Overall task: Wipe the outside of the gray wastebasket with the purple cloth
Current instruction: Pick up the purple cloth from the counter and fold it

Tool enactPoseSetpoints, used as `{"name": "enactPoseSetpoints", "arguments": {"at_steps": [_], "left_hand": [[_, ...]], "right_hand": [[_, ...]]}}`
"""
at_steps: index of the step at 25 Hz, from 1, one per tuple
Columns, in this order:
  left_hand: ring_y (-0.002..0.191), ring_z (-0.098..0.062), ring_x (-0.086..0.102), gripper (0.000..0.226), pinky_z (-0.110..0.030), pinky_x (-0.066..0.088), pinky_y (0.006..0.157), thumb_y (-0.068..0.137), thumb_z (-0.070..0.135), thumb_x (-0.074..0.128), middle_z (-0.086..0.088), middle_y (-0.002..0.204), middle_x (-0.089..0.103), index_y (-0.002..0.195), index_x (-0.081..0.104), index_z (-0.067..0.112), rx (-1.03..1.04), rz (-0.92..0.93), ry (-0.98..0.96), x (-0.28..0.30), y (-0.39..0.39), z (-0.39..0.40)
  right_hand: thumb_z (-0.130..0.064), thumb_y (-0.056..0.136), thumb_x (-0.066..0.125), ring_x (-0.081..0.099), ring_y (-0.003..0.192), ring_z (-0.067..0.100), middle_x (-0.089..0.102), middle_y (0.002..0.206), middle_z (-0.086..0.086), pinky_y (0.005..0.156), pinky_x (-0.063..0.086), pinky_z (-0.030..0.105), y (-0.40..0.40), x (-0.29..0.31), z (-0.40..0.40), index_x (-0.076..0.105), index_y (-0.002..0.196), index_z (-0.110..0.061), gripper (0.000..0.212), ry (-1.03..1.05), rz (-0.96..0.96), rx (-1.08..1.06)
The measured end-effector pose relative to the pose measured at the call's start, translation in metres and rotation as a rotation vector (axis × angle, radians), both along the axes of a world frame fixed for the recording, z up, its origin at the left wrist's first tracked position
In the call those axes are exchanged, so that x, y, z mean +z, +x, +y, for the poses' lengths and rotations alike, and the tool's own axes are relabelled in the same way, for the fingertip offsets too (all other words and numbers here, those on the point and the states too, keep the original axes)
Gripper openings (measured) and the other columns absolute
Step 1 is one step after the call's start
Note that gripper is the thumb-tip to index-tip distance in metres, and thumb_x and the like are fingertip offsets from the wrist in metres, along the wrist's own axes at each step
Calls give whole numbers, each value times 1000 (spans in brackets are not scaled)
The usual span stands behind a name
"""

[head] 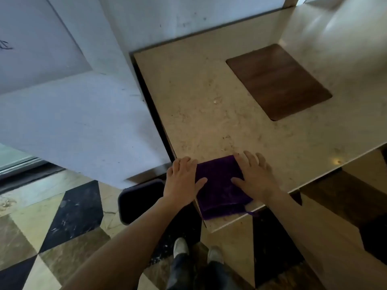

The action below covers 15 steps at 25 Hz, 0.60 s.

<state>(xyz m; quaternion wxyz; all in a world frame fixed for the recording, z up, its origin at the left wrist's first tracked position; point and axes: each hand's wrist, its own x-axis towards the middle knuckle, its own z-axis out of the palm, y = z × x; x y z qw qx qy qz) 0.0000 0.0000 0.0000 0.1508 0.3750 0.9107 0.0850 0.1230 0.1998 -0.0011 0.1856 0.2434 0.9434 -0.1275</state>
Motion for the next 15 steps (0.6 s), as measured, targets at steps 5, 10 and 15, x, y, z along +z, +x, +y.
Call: {"name": "enactPoseSetpoints", "arguments": {"at_steps": [5, 10, 15], "left_hand": [[130, -27, 29, 45, -45, 32, 104, 90, 45, 53, -5, 138, 41, 127, 50, 21, 33, -12, 98, -11, -4, 6], [114, -24, 41, 24, -40, 35, 96, 88, 33, 60, 0, 116, 52, 108, 55, 22, 134, -106, 163, -2, -1, 16], [80, -18, 63, 12, -40, 56, 72, 93, 21, 55, 4, 86, 63, 96, 45, 27, 225, -498, 323, 24, 10, 4]], "right_hand": [[-45, 95, 51, 3, 148, 38, 4, 165, 0, 113, 22, 55, -14, -7, 3, 3, 155, -37, 77, -18, -3, 52], [-31, 91, 56, 40, 125, 31, 46, 139, 4, 95, 40, 44, -27, 14, -7, 39, 144, -26, 56, 99, 67, 95], [-23, 93, 57, 51, 100, 21, 51, 112, -1, 78, 46, 33, 1, 40, -14, 61, 106, -22, 14, -136, 375, -168]]}}
